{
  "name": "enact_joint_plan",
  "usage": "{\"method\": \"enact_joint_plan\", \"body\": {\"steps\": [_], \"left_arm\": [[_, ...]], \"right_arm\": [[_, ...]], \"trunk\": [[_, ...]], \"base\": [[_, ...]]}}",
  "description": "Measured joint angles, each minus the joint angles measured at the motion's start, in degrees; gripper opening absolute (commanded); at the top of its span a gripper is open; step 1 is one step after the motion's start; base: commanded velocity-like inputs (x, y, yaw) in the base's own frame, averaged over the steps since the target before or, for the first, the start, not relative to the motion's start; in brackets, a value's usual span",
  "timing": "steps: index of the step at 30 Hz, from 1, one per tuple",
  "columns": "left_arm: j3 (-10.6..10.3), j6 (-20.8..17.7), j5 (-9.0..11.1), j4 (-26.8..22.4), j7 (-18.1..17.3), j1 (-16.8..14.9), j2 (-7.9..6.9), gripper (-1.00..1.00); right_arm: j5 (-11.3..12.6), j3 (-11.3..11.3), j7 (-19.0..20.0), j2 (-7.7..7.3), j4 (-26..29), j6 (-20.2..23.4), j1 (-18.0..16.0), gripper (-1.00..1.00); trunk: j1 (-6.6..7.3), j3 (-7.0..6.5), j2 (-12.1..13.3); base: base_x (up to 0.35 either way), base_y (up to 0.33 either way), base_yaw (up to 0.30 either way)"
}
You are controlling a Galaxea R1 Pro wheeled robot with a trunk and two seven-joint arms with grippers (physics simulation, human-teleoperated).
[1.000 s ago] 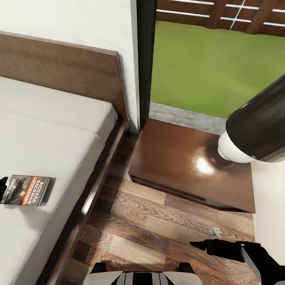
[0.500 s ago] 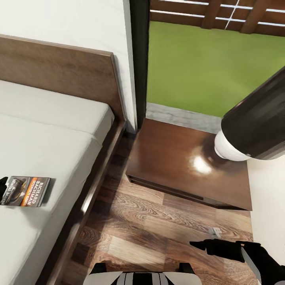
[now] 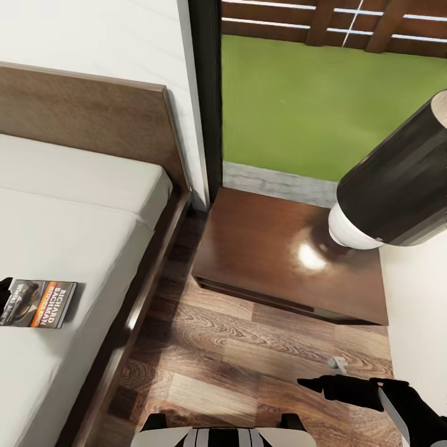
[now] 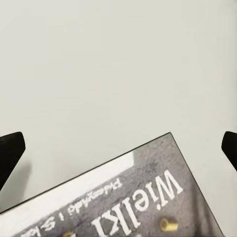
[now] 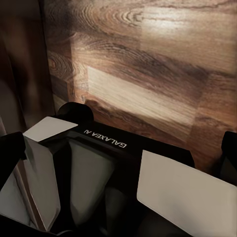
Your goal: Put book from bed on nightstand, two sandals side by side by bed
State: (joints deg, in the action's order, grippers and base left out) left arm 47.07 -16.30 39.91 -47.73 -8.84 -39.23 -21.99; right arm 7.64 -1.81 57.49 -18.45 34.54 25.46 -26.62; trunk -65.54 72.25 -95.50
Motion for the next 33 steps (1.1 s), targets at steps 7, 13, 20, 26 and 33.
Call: {"method": "enact_joint_plan", "body": {"steps": [7, 13, 20, 26, 33], "left_arm": [[0.0, -0.1, 0.0, 0.0, 0.0, 0.0, 0.0, 1.0], [0.0, -0.1, 0.0, 0.0, 0.0, 0.0, 0.0, 1.0], [0.0, -0.1, 0.0, 0.0, -0.1, 0.0, 0.0, 1.0], [0.0, -0.2, 0.0, -0.1, -0.1, 0.0, 0.0, 1.0], [0.0, -0.2, 0.0, -0.1, 0.0, 0.0, 0.0, 1.0]], "right_arm": [[0.0, 0.0, 0.0, 0.0, 0.0, 0.0, 0.0, 1.0], [0.0, 0.0, 0.0, 0.0, 0.0, 0.0, 0.0, 1.0], [0.0, 0.0, 0.0, 0.0, 0.0, 0.0, 0.0, 1.0], [0.0, 0.0, 0.0, 0.0, 0.0, 0.0, 0.0, 1.0], [0.0, 0.0, 0.0, 0.0, 0.0, 0.1, 0.0, 1.0]], "trunk": [[0.0, 0.0, 0.0], [0.0, 0.0, 0.0], [0.0, 0.0, 0.0], [0.0, 0.0, 0.0], [0.0, 0.0, 0.0]], "base": [[0.0, 0.0, -0.002], [0.0, 0.0, -0.051], [0.0, 0.0, -0.118], [0.0, 0.0, -0.006], [0.0, 0.0, 0.0]]}}
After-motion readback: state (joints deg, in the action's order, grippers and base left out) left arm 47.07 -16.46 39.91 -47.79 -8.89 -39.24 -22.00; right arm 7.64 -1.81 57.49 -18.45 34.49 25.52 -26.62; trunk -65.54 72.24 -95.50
